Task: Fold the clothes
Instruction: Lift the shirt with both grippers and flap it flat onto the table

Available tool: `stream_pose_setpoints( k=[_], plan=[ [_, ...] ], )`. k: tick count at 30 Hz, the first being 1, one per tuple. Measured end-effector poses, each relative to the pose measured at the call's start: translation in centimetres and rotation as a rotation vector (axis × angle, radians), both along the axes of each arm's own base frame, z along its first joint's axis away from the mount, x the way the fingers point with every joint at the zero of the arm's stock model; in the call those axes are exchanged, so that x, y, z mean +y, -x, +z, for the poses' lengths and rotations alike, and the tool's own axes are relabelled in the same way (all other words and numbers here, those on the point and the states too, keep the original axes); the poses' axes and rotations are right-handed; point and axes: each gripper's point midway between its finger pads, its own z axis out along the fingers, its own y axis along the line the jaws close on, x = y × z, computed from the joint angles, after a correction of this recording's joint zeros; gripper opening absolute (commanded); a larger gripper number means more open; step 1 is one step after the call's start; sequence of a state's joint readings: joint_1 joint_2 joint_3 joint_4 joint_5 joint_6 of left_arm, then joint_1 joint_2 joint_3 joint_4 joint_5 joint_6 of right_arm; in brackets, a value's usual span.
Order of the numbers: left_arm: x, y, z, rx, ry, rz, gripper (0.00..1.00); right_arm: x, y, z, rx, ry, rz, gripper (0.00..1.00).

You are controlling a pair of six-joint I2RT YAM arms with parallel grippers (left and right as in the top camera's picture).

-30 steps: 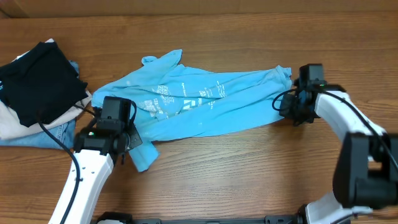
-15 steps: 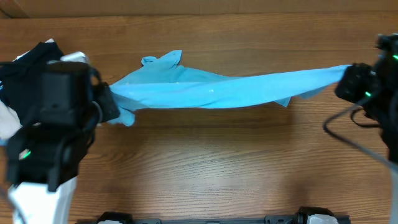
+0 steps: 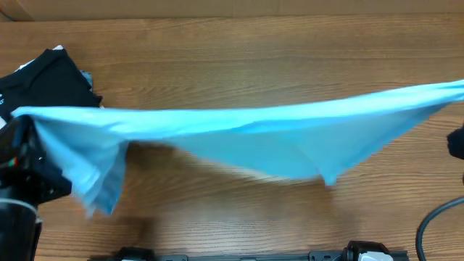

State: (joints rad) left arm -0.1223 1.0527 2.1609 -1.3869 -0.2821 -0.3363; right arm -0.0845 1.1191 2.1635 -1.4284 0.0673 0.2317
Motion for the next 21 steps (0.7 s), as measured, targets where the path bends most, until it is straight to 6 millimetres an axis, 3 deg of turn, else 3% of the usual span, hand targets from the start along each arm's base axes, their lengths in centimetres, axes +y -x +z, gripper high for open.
stream_pose_setpoints(
  k=[4,9,14,17,21],
  plan=[
    [0.0,-0.9,-0.8,0.035,-0.007,0.007,0.04,-0.1,-1.0,-0.3,0.019,-0.001,0.0,0.04],
    [-0.6,-6.0,-3.9,0.185,-0.027,0.009,0.04,-0.5,-6.3,-3.3,0.155,-0.012,-0.001,0.04],
    [-1.6,-14.4,-8.6,0.349,-0.053,0.006,0.04,-1.3,-14.9,-10.7,0.397,-0.032,-0.002,0.04],
    [-2.4,-21.0,-11.5,0.384,-0.078,-0.005,0.04,-1.8,-20.8,-15.5,0.485,-0.039,-0.002,0.04],
    [-3.3,-28.9,-14.2,0.343,-0.1,-0.031,0.04,-2.4,-26.4,-19.1,0.482,-0.037,-0.007,0.04]
  ],
)
